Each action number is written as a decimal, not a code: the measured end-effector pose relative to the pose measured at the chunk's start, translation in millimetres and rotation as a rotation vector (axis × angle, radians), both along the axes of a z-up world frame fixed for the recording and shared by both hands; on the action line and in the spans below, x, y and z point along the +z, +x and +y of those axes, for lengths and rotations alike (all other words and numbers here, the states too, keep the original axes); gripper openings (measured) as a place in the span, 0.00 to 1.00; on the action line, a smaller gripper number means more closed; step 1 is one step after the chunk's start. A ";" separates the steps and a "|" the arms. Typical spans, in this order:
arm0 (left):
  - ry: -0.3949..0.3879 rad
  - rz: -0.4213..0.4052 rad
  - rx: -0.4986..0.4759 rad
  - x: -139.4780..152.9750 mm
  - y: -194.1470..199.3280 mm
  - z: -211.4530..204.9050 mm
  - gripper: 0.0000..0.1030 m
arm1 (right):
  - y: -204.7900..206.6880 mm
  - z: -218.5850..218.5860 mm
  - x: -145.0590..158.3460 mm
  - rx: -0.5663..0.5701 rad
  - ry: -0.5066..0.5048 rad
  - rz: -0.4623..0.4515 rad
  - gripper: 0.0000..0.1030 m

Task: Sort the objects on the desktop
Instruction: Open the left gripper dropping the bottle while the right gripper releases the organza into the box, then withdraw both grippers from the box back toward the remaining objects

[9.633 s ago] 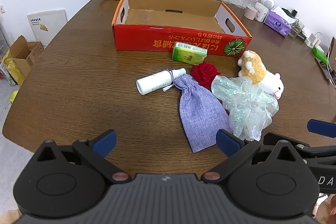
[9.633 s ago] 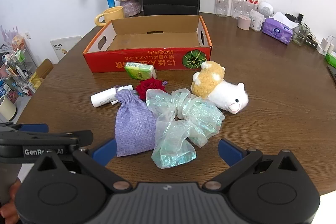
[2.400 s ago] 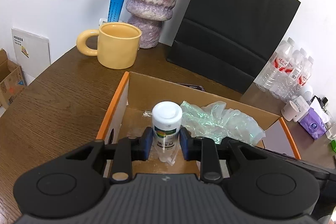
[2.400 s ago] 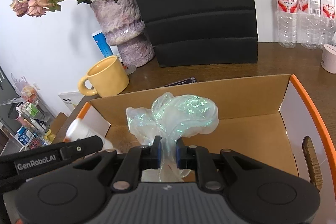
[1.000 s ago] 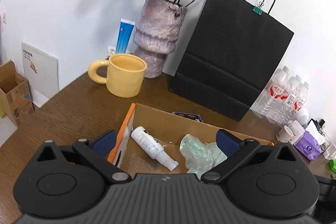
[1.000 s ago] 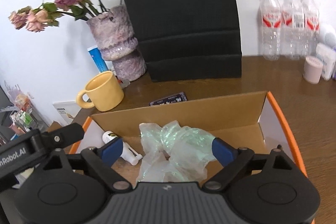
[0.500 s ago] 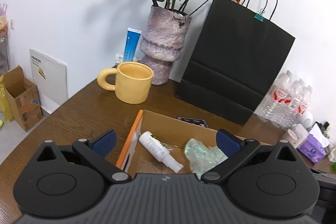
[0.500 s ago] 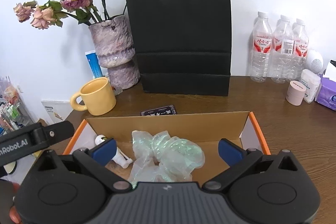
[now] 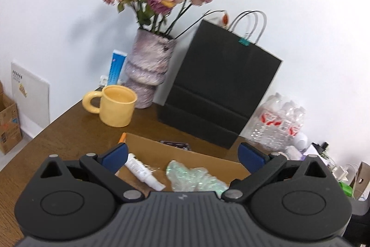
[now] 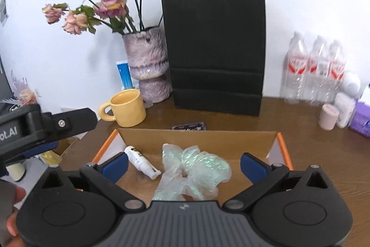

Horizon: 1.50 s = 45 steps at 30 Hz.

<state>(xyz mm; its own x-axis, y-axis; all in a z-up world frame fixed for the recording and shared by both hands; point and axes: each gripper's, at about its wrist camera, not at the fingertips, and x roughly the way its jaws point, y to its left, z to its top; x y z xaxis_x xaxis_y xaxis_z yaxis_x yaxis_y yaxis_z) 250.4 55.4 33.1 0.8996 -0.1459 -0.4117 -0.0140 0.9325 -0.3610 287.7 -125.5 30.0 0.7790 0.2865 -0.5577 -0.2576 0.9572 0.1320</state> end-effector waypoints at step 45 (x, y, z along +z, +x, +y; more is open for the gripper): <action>0.117 0.243 -0.309 -86.5 -191.6 -29.9 1.00 | -237.0 -160.2 -76.5 -0.119 -0.045 0.129 1.00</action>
<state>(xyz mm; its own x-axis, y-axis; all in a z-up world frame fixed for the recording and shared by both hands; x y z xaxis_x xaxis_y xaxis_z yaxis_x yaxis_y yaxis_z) 58.8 25.5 -53.4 0.6952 -0.3335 -0.6368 0.2015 0.9408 -0.2727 50.7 -285.7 -46.5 0.7270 0.1691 -0.6655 -0.1262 0.9856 0.1127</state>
